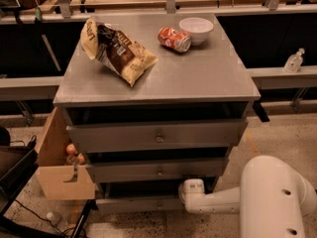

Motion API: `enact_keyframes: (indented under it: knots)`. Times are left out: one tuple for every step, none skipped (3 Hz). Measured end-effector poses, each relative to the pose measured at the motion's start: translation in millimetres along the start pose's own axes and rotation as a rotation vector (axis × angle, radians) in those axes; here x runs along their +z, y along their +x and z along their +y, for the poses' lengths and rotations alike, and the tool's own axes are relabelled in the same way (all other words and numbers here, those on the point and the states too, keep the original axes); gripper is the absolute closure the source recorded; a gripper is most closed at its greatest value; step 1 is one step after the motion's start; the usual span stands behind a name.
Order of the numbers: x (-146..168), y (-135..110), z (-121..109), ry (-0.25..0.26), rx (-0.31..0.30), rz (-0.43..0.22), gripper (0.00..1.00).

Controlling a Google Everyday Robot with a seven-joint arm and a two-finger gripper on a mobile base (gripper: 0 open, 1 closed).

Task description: Open bottom drawer

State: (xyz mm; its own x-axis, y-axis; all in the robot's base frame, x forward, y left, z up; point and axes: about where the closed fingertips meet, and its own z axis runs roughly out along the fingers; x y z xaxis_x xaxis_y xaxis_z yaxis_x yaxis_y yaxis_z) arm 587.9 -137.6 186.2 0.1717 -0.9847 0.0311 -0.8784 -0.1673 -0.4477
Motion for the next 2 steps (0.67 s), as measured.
enact_keyframes:
  knots:
    - [-0.1, 0.0, -0.1, 0.0, 0.0, 0.0, 1.0]
    - [-0.6, 0.0, -0.3, 0.0, 0.0, 0.0, 1.0]
